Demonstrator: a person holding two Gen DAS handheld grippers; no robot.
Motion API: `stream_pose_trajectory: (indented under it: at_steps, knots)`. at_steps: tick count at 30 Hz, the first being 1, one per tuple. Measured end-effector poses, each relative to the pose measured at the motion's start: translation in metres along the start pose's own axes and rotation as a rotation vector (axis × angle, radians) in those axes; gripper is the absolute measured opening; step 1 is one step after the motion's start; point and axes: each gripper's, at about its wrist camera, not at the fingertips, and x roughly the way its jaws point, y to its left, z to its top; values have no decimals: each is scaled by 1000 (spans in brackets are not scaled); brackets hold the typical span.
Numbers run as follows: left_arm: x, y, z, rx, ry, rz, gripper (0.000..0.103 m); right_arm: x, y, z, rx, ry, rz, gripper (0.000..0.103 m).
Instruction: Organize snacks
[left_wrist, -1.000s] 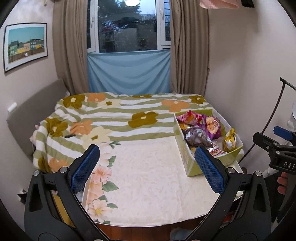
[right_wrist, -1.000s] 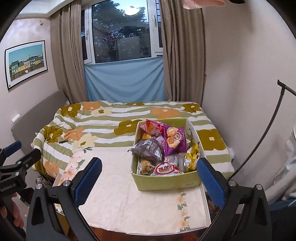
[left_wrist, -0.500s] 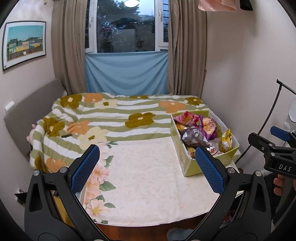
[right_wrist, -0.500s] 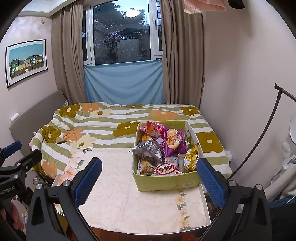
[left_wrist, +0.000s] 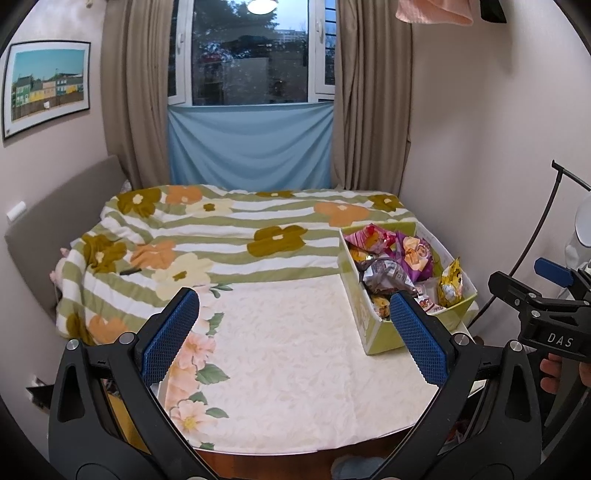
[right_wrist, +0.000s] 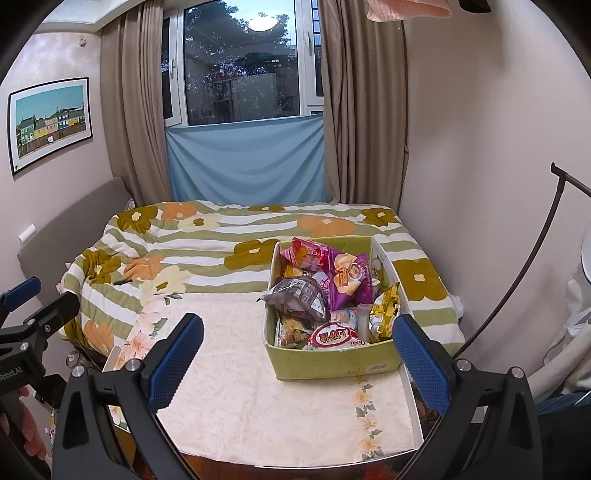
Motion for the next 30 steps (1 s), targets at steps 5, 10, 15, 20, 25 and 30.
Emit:
stream_pose_trajectory:
  at_steps: [5, 10, 15, 20, 25, 30]
  knots:
    - [1, 0, 1, -6, 2, -2, 102, 1, 3, 0, 4, 6, -3, 102]
    - [4, 3, 3, -6, 4, -1, 102, 2, 2, 0, 5, 5, -2, 102]
    - [5, 4, 3, -4, 2, 2, 102, 1, 3, 0, 4, 3, -1, 102]
    - [6, 6, 2, -7, 1, 5, 102, 6, 3, -1, 8, 1, 1, 102]
    - [5, 9, 1, -11, 1, 12, 102, 7, 5, -2, 10, 0, 2, 102]
    - [-2, 10, 0, -10, -10, 37, 102, 6, 7, -2, 8, -2, 4, 102]
